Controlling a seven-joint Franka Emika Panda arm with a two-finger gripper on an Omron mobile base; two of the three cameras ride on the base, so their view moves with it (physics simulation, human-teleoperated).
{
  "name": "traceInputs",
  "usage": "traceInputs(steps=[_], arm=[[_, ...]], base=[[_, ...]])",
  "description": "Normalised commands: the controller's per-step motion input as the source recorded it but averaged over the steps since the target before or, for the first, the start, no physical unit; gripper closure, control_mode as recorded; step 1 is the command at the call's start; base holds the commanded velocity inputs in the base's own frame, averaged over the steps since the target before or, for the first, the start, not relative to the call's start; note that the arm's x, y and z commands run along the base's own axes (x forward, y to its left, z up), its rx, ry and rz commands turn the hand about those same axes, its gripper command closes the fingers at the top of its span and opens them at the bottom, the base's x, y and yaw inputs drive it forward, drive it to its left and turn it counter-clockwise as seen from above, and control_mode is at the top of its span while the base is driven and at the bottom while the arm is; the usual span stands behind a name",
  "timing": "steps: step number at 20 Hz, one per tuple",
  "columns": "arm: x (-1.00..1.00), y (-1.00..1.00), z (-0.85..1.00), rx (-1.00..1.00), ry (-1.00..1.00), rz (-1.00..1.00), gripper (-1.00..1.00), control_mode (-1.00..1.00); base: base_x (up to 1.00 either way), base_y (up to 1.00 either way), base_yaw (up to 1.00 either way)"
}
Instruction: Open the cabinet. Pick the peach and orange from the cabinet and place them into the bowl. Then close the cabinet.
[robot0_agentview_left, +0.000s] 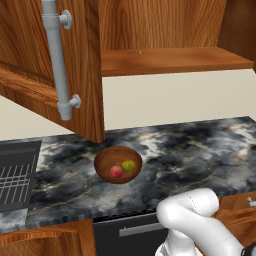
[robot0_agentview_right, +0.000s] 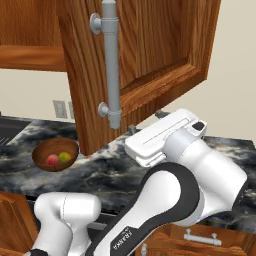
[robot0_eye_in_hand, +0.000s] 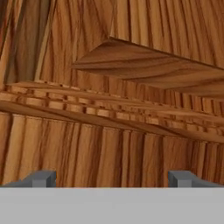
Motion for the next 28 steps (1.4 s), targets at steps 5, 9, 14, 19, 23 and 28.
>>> traceInputs(steps=[5,9,14,19,23,28], arm=[[0.35,0.10,0.00,0.01,-0.05,0.00,-1.00,-1.00],[0.39,0.09,0.00,0.01,-0.05,0.00,-1.00,-1.00],[0.44,0.07,0.00,0.01,-0.04,0.00,-1.00,-1.00],[0.48,0.08,0.01,0.01,-0.03,0.00,-1.00,-1.00],[0.39,0.03,0.18,0.00,-0.02,0.00,-1.00,-1.00],[0.31,0.00,0.32,0.00,-0.01,0.00,-1.00,-1.00]], base=[[0.00,0.00,0.00],[0.00,0.00,0.00],[0.00,0.00,0.00],[0.00,0.00,0.00],[0.00,0.00,0.00],[0.00,0.00,0.00]])
